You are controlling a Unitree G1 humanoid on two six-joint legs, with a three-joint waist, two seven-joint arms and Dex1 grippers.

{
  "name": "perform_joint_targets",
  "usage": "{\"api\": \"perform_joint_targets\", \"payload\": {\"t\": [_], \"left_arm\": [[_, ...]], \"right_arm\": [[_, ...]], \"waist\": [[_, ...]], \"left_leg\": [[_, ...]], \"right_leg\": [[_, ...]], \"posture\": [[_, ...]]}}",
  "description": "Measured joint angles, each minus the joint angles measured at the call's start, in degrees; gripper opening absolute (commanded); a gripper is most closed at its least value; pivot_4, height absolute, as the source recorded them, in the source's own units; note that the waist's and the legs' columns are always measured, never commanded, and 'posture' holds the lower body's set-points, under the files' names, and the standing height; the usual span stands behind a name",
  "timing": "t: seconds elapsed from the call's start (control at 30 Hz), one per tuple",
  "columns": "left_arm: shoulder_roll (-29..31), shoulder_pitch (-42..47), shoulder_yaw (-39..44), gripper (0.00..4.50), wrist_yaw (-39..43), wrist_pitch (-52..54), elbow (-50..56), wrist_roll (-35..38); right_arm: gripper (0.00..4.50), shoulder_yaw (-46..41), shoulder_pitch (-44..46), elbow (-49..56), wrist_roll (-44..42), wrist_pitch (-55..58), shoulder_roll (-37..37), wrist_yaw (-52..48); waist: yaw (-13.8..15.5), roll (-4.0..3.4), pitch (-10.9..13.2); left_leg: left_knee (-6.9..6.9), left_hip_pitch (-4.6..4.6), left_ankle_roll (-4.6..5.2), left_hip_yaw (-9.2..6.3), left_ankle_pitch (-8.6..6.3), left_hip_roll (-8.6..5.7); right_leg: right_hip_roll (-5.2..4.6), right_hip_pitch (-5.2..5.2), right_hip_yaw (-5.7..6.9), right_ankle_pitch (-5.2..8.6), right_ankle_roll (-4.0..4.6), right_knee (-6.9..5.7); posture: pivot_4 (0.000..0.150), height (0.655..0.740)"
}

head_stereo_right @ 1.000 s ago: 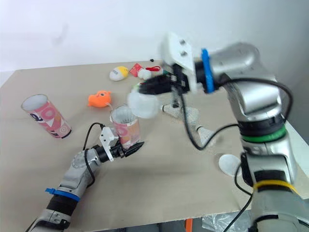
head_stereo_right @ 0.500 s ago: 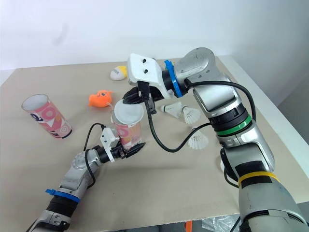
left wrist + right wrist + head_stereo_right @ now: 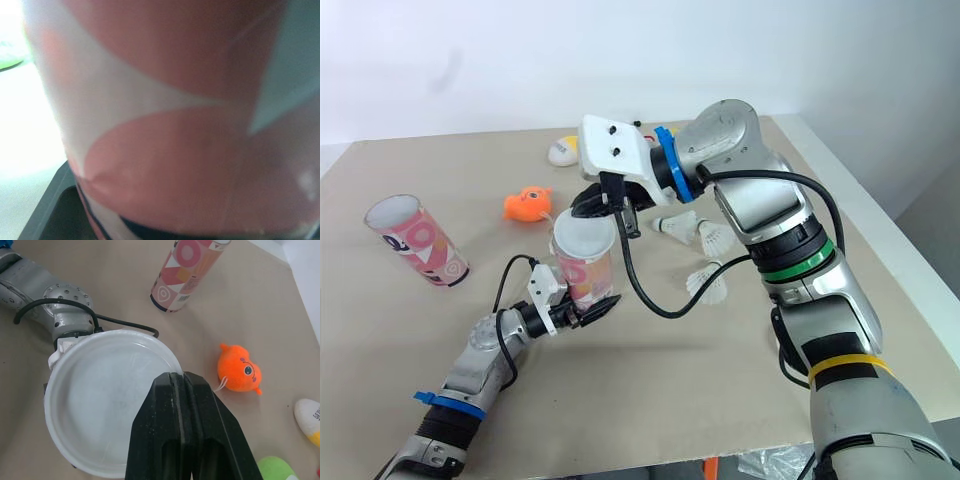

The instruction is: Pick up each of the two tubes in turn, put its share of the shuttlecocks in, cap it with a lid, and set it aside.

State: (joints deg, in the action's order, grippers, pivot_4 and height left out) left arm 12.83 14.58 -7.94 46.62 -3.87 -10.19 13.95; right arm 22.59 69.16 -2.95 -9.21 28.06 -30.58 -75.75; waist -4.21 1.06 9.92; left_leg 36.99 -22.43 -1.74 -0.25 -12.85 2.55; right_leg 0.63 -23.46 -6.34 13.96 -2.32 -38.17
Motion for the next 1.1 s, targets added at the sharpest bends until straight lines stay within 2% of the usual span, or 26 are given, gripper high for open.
{"api": "perform_joint_targets", "payload": {"t": [1.1], "left_arm": [[0.0, -0.4, 0.0, 3.28, -0.1, 0.3, 0.5, 0.0]], "right_arm": [[0.12, 2.2, -0.1, -3.1, 6.8, -5.3, 2.0, -0.2]], "waist": [[0.0, 0.00, 0.0]], "left_leg": [[-0.22, 0.05, 0.01, -0.02, 0.01, -0.01]], "right_leg": [[-0.01, -0.02, 0.01, 0.10, 0.16, 0.09]], "posture": [[0.150, 0.7400]]}}
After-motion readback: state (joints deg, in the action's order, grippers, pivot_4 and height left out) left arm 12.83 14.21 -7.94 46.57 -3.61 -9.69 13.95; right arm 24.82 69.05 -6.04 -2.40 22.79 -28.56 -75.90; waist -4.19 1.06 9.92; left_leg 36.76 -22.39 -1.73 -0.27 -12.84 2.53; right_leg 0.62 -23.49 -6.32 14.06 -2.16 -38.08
